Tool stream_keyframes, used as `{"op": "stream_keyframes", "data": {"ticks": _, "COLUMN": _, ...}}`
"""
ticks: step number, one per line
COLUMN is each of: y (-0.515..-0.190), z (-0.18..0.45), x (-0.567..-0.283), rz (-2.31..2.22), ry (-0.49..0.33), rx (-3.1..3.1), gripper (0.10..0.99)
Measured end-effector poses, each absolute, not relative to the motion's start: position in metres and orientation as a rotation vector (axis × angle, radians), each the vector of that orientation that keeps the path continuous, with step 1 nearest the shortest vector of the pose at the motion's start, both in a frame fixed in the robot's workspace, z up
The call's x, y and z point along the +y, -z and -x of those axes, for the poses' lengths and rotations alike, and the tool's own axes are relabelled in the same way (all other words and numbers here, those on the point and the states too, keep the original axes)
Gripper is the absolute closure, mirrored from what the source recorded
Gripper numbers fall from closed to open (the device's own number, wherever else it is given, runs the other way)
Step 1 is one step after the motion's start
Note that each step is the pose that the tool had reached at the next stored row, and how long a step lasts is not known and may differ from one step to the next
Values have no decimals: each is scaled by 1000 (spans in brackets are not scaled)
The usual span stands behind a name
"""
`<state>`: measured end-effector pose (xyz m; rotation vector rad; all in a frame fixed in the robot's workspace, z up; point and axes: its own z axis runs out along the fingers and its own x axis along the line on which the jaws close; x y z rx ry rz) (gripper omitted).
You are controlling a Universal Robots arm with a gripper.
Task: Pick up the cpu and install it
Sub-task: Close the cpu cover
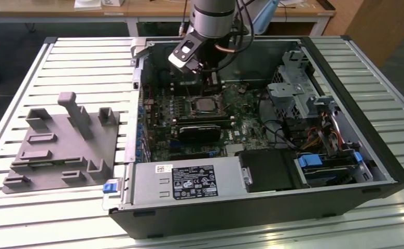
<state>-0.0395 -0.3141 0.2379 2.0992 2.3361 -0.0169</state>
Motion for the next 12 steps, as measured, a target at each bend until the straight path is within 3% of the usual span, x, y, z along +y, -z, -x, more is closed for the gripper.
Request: {"op": "stream_keyframes", "data": {"ticks": 12, "y": -270, "z": 40, "x": -314, "rz": -2098, "ry": 19, "rx": 2335, "gripper": 980}}
